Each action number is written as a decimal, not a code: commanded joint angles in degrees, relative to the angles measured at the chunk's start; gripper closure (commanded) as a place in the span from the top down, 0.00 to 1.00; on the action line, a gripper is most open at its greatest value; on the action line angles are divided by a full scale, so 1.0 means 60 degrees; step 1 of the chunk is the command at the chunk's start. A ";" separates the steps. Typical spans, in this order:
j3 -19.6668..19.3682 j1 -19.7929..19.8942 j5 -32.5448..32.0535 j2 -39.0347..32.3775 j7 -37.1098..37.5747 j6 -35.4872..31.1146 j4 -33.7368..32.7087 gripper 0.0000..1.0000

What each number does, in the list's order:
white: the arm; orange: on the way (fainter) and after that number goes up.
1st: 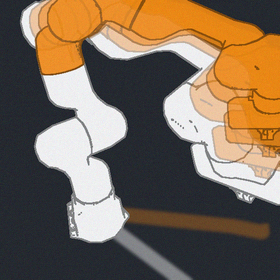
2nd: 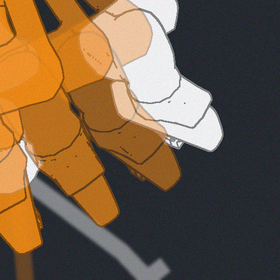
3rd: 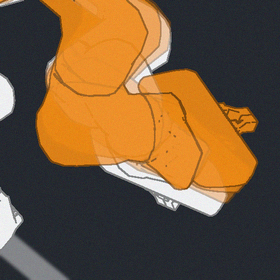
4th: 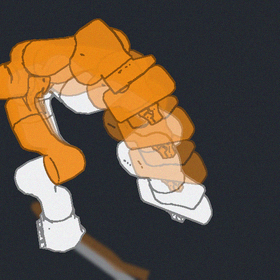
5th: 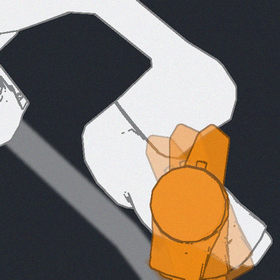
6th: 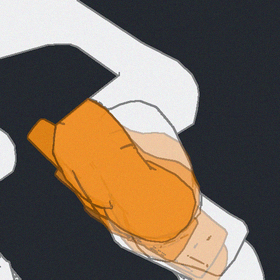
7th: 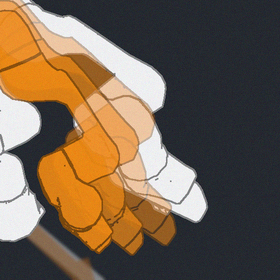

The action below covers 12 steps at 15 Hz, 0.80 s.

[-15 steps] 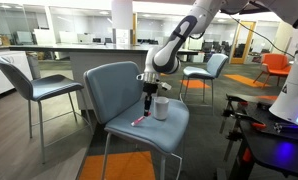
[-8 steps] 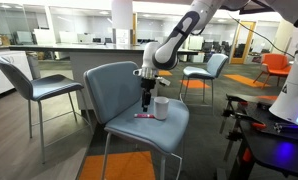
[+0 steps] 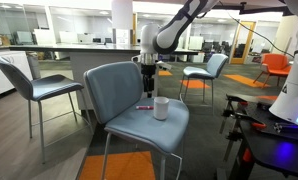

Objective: Take the red marker out of the white mug

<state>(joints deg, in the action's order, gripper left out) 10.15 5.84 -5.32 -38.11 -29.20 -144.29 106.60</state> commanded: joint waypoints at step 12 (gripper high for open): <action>-0.1457 -0.0965 -0.1670 0.1280 0.1530 0.0322 0.0660 1.00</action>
<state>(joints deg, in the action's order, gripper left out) 1.74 0.41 -14.83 -32.46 -21.81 -143.92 108.96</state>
